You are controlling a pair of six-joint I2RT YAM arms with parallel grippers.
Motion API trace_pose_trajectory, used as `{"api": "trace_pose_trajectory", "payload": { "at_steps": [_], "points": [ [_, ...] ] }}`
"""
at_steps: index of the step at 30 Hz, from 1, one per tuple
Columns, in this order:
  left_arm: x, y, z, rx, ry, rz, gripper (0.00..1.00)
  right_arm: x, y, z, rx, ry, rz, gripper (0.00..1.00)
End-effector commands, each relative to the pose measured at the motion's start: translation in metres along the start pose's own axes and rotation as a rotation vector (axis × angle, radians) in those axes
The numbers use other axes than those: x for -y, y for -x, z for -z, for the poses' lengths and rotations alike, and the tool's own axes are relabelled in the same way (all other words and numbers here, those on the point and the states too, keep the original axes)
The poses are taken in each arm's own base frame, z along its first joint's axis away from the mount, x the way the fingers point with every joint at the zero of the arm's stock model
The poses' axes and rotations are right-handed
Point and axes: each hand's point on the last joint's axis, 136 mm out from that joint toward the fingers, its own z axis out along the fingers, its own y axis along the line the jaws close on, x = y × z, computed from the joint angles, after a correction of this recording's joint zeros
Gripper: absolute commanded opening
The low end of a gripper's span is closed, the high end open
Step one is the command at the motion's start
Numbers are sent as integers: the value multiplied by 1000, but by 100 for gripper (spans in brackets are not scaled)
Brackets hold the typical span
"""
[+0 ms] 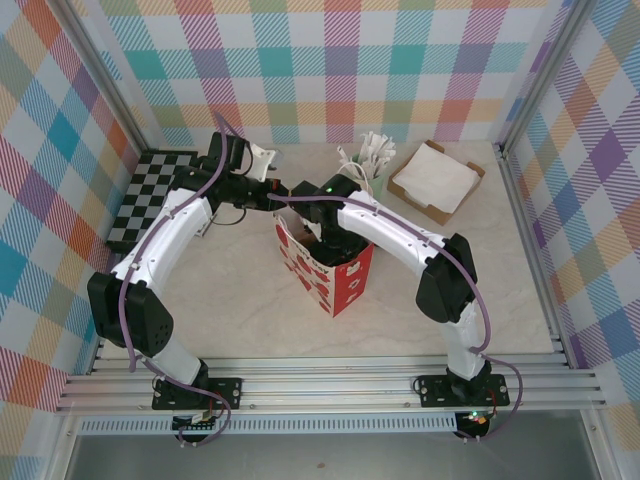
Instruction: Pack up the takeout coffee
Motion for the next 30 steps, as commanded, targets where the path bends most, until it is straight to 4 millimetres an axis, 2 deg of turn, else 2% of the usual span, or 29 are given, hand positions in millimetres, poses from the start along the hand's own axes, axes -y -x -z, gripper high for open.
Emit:
{"api": "trace_pose_trajectory", "payload": {
  "at_steps": [1,30],
  "points": [
    [1,-8,-2,-40,-2,6,0,1,-4,-7,-35,6,-13,58],
    [3,-8,-1,-39,-10,2,0,1,1,-17,2,9,-11,57]
  ]
}}
